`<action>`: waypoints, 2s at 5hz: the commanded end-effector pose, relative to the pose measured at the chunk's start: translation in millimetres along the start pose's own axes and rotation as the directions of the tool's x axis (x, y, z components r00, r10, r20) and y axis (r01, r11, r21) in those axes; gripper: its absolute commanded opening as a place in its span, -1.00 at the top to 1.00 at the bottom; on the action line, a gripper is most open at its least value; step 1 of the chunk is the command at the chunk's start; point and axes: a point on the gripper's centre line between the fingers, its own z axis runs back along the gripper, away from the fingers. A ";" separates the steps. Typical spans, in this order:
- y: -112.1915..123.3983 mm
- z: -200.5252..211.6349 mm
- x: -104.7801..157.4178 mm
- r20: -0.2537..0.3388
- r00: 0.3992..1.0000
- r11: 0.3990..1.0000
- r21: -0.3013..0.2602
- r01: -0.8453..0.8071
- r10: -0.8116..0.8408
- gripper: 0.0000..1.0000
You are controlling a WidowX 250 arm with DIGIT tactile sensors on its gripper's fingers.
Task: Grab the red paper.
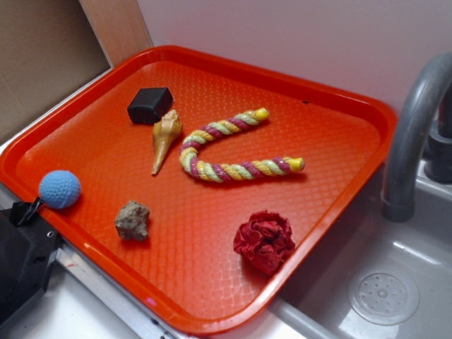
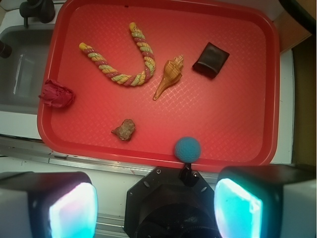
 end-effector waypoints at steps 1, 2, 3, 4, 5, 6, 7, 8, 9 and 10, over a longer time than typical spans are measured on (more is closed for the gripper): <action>0.0 0.0 0.0 0.000 1.000 1.000 0.000 0.000 0.000 -1.00; -9.7 -13.4 23.8 0.062 0.983 0.984 -0.027 0.177 -0.175 -1.00; -23.1 -29.5 51.9 0.132 0.925 0.934 0.017 0.357 -0.356 -1.00; -49.5 -44.9 67.0 0.197 0.845 0.867 0.072 0.493 -0.497 -1.00; -83.6 -65.8 75.5 0.207 0.734 0.759 0.094 0.644 -0.647 -1.00; -107.8 -84.3 75.9 0.191 0.681 0.702 0.078 0.708 -0.707 -1.00; -124.9 -104.2 75.2 0.141 0.636 0.647 0.046 0.761 -0.759 -1.00; -139.9 -130.0 70.8 0.067 0.615 0.619 0.057 0.784 -0.786 -1.00; -147.2 -146.4 69.7 0.032 0.582 0.583 0.060 0.810 -0.812 -1.00; -161.7 -164.9 62.3 -0.015 0.532 0.531 0.045 0.846 -0.847 -1.00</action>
